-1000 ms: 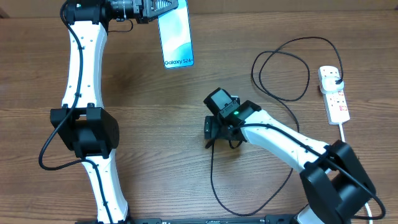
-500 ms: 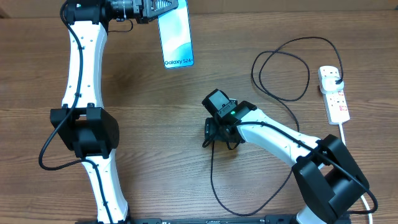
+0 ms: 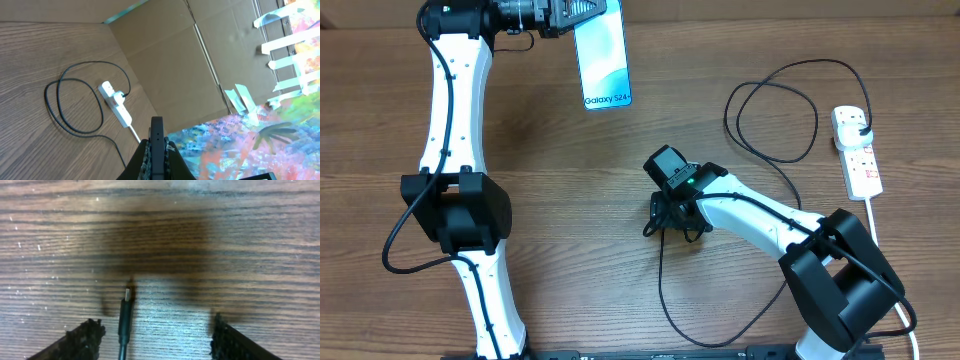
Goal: Plug charger to phone and switch on socket
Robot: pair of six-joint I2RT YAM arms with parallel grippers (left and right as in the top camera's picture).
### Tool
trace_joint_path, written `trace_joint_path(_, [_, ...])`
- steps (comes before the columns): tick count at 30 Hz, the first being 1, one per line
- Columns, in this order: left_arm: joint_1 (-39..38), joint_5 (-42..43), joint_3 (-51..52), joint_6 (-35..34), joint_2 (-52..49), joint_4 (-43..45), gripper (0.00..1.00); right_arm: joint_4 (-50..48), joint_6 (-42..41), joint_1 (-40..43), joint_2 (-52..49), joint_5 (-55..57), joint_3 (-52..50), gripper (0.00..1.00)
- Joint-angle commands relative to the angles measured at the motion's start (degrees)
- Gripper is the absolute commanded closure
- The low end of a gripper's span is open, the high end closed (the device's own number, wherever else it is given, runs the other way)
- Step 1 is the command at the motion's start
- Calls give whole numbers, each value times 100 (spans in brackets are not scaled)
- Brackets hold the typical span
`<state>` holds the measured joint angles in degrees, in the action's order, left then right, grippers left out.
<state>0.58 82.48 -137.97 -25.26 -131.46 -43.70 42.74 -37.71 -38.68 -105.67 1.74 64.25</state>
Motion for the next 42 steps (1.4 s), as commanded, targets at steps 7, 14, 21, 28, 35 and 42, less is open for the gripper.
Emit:
trace_joint_path(7, [15,142,-4,68,142,24,96,-87,-48,-28,-98,24,11,62])
trace_joint_path(14, [15,160,-4,68,142,24,96,-74,-109,-81,-120,13,9,63])
trace_joint_path(21, [15,164,-4,66,142,24,96,-72,-243,-208,-210,-2,11,63])
trace_joint_path(28, [15,166,-4,66,142,22,96,-37,-299,-221,-210,-15,11,74])
trace_joint_path(35, [15,210,-4,68,142,24,96,0,-299,-219,-210,-57,37,91])
trace_joint_path(42, [15,275,-4,63,142,28,96,236,-254,-210,-210,-50,258,96])
